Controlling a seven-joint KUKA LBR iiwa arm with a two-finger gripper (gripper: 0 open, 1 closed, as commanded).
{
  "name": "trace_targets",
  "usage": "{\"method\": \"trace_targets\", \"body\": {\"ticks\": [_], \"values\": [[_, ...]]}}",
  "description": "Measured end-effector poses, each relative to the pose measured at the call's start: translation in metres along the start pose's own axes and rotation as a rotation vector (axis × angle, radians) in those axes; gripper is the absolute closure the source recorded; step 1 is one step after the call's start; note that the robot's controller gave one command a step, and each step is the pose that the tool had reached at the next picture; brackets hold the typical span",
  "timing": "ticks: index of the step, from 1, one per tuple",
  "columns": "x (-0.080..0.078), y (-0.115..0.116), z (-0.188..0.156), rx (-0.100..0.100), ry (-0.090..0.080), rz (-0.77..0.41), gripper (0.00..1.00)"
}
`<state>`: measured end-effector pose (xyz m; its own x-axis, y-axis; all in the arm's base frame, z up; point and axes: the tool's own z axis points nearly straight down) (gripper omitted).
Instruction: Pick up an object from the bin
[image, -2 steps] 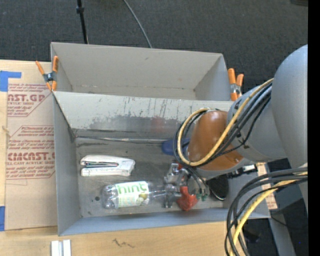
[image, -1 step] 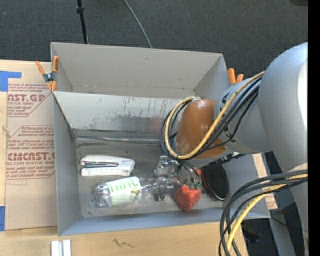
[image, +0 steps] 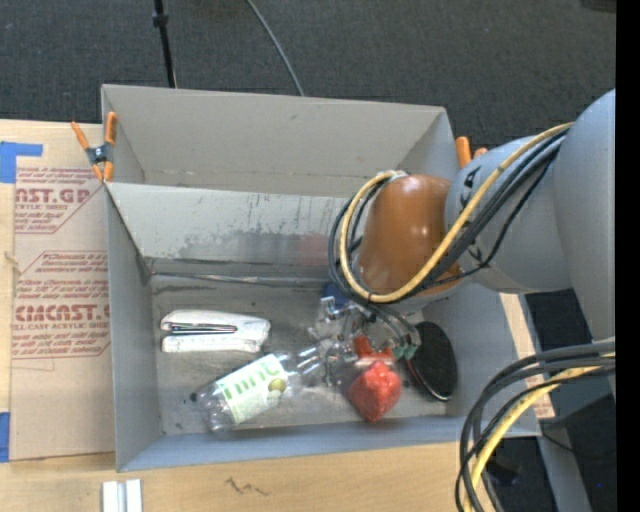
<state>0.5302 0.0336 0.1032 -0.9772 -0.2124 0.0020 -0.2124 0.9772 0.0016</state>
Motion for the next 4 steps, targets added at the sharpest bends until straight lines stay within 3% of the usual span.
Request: {"method": "trace_targets", "body": {"ticks": [1,2,3,4], "values": [[0.016,0.008,-0.024,0.001,-0.004,0.195,1.00],[0.020,0.011,-0.030,0.001,-0.001,0.208,1.00],[0.000,0.014,-0.034,0.002,-0.002,0.175,1.00],[0.004,0.015,-0.034,0.001,-0.004,0.184,1.00]]}}
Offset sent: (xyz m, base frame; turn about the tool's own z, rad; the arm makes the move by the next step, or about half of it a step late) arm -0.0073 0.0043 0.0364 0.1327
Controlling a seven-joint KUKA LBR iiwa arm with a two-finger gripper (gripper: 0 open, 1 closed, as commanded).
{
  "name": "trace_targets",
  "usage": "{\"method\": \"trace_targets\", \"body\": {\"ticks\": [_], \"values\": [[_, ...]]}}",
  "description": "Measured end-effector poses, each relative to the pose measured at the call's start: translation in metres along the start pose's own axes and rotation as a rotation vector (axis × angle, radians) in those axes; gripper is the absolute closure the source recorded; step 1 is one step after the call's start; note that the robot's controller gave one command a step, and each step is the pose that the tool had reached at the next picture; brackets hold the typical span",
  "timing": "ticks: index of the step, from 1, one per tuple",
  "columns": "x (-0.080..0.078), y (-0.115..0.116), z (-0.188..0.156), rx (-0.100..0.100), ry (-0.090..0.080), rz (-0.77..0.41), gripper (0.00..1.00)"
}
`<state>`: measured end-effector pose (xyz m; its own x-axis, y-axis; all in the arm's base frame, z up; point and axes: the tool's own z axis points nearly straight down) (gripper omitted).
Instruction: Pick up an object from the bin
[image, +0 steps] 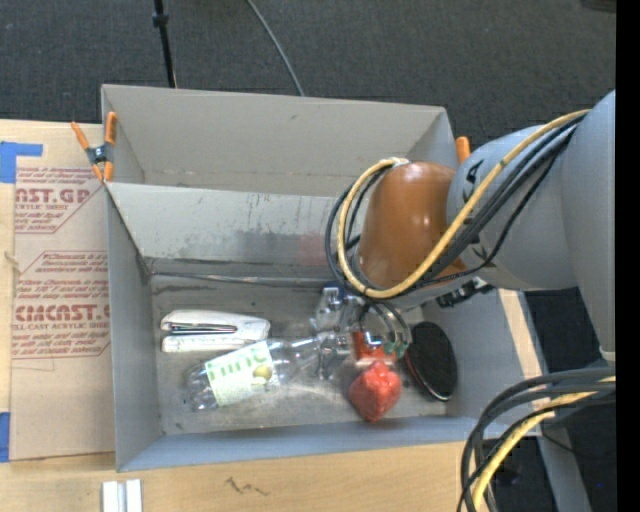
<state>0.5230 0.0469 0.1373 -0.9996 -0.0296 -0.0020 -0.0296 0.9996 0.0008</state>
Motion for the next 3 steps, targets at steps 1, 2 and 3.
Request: {"method": "trace_targets", "body": {"ticks": [1,2,3], "values": [[-0.009,0.012,-0.007,0.000,0.002,-0.004,1.00],[0.003,0.009,-0.040,0.000,0.004,0.003,1.00],[-0.008,0.018,-0.050,0.000,-0.004,0.004,1.00]]}}
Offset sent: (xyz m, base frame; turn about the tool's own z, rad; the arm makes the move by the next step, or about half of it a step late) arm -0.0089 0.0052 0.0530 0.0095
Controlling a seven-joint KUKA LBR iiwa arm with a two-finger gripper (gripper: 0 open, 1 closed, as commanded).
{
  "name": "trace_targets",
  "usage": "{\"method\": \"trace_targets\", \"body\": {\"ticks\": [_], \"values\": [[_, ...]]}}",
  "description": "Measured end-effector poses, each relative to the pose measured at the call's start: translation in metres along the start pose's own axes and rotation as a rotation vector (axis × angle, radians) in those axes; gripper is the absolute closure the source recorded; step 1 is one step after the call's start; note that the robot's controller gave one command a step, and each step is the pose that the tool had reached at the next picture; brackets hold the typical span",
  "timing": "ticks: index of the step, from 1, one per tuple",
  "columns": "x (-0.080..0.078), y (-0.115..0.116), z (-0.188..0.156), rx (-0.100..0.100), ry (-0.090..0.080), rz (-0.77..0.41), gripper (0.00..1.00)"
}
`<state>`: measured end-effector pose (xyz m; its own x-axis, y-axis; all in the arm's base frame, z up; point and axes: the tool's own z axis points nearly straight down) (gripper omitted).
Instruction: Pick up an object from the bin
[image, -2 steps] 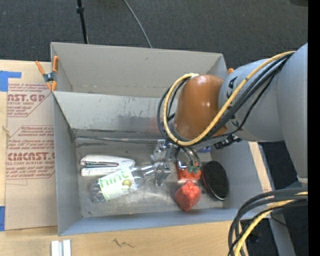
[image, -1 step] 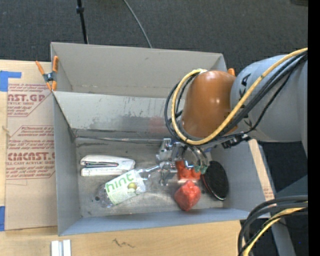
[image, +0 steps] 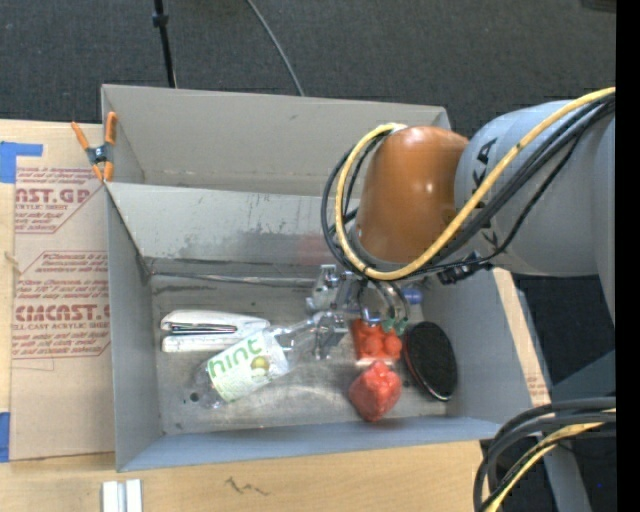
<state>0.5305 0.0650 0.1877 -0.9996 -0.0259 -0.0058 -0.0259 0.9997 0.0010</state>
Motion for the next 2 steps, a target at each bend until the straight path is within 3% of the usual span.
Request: {"method": "trace_targets", "body": {"ticks": [1,2], "values": [[0.014,-0.006,-0.020,0.000,0.008,0.003,1.00],[0.002,-0.007,-0.027,0.001,-0.001,-0.001,1.00]]}}
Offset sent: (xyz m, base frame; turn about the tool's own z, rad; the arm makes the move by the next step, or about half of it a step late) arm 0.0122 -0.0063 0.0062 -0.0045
